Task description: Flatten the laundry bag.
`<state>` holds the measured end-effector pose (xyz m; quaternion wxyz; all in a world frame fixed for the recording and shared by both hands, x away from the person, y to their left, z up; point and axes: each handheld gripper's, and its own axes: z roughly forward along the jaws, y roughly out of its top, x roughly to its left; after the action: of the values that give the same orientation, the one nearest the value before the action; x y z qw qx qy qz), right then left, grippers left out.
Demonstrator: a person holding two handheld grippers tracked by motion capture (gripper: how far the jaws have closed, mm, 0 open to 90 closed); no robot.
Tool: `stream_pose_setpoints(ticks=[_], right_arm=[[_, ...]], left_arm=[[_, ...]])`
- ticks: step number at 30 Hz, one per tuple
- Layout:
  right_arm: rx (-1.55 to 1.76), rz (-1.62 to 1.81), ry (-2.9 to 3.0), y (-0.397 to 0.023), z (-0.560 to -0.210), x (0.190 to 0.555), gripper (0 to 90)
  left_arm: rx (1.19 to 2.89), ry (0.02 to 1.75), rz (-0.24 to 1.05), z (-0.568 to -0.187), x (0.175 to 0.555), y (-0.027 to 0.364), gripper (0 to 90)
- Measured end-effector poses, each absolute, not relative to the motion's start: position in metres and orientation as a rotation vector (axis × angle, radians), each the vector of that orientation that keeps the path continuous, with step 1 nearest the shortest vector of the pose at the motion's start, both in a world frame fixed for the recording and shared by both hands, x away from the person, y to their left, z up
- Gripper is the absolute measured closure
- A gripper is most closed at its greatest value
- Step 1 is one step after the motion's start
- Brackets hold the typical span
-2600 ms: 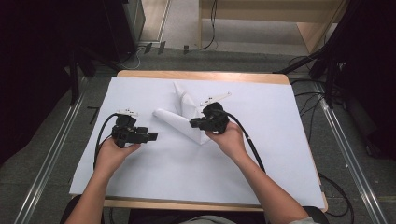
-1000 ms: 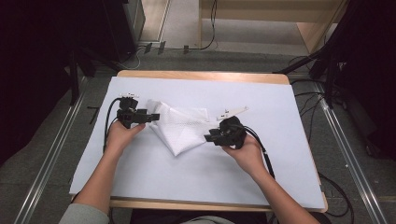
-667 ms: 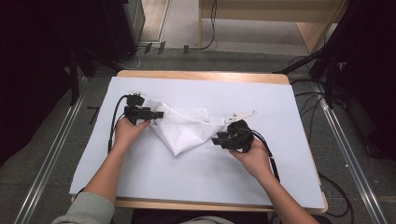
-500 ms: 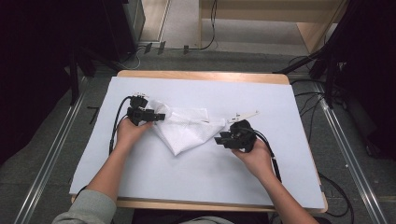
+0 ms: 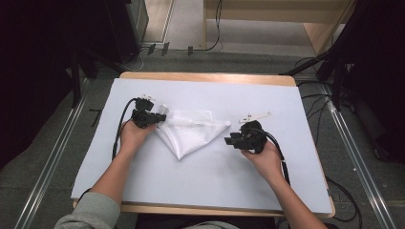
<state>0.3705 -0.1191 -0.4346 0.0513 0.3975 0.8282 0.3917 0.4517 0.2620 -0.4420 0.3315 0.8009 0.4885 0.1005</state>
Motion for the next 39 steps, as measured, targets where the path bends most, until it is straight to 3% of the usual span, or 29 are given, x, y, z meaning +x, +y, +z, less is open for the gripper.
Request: stream_pose_setpoints(ticks=[11,24,39], right_arm=[[1.244,1.196,2.496,-0.126,-0.434,0.374,65.5],[1.297,1.201,2.424,-0.144,-0.43,0.379,65.5],[1.343,1.176,2.367,-0.161,-0.43,0.384,65.5]], left_arm=[[2.032,1.153,0.279,-0.409,0.436,0.254,81.1],[2.034,0.94,0.262,-0.371,0.401,0.209,81.2],[2.11,0.798,0.152,-0.383,0.379,0.151,80.3]])
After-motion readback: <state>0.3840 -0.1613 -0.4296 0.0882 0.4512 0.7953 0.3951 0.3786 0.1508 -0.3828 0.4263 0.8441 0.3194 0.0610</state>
